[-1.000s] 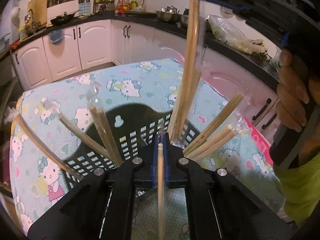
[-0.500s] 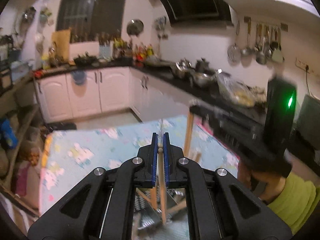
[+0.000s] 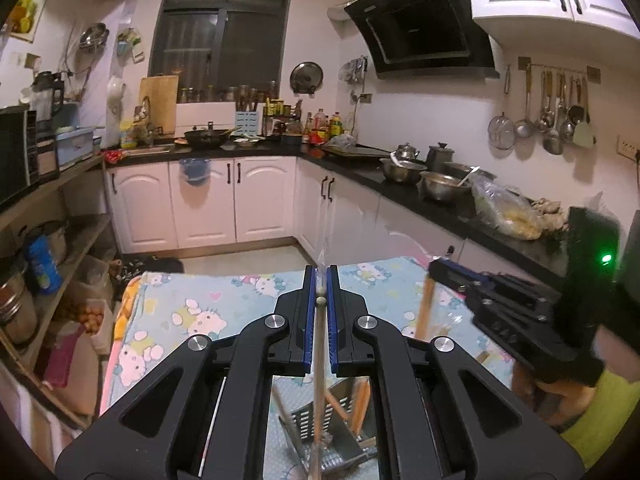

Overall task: Organize utensils
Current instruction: 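Lower both chopsticks into the caddy and open both tools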

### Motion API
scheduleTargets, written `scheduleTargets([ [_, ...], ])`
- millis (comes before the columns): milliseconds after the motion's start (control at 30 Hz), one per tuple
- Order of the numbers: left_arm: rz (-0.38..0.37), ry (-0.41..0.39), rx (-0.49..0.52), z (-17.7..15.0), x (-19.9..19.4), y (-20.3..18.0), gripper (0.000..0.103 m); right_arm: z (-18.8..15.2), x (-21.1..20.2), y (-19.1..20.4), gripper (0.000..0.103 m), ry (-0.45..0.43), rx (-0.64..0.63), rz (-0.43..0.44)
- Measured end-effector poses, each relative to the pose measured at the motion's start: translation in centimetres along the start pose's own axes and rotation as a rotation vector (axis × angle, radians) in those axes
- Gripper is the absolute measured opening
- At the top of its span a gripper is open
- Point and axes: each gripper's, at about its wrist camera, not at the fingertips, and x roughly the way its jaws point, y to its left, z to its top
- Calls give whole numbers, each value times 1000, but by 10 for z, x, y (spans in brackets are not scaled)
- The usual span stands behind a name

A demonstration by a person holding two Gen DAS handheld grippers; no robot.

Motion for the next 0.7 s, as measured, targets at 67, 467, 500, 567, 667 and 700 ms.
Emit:
scheduleTargets([
  [67,8,14,-2,-8,4,1,1,-4,0,0,6,18,2,-4],
  [467,13,123,-37,-47,14,5,1,-27,-16,-4,7,112,26,-28],
  [500,13,135,-44,-50,14,5,1,-29,-18,-3,8,118,29,-30],
  [567,14,147,-50,-54,12,6,1,-31,-22,-4,13,129,35,-34],
  [667,24,158,-56,-58,7,7,13,-36,-29,-5,18,139,41,-39],
  [700,28,163,-59,-58,6,6,17,-39,-32,-5,20,145,42,-40],
])
